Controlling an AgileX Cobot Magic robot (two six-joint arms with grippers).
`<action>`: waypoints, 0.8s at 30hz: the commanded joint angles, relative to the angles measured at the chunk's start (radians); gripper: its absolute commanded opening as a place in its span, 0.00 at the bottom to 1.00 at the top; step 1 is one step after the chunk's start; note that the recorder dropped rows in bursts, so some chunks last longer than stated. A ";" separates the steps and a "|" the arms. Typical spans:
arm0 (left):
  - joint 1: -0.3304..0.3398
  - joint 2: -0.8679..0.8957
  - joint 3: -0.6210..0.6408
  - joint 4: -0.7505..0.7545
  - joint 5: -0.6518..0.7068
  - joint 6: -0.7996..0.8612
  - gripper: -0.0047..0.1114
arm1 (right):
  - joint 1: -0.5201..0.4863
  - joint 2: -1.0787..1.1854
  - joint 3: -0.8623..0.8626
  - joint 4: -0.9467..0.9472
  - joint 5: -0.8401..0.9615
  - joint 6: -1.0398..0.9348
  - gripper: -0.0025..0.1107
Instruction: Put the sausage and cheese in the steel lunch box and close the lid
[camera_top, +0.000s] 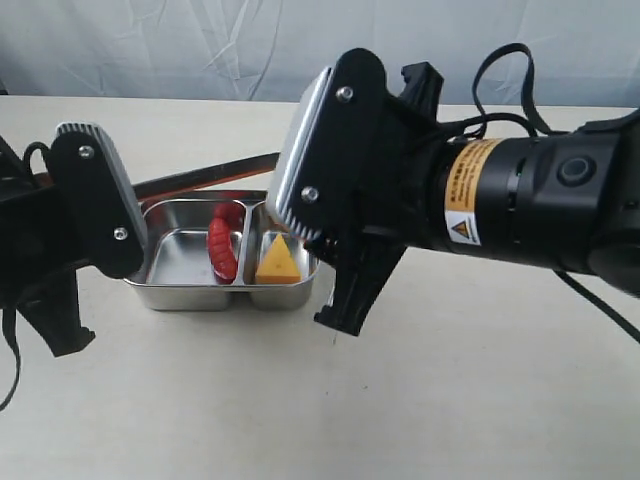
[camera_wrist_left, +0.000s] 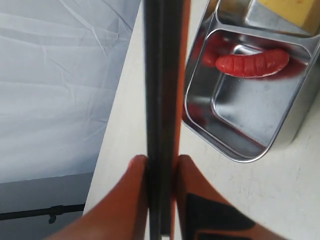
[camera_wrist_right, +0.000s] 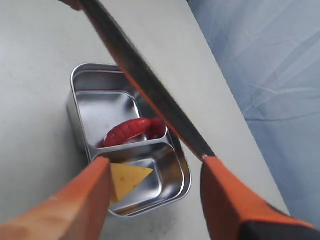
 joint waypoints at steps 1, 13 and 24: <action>-0.010 0.059 -0.030 0.014 0.025 -0.014 0.04 | 0.030 0.001 -0.010 -0.103 -0.017 -0.006 0.49; -0.010 0.106 -0.057 0.023 0.044 -0.014 0.04 | 0.033 0.053 -0.156 -0.093 0.201 -0.002 0.35; -0.010 0.106 -0.063 0.004 0.004 -0.014 0.04 | 0.142 0.139 -0.212 -0.208 0.280 -0.027 0.35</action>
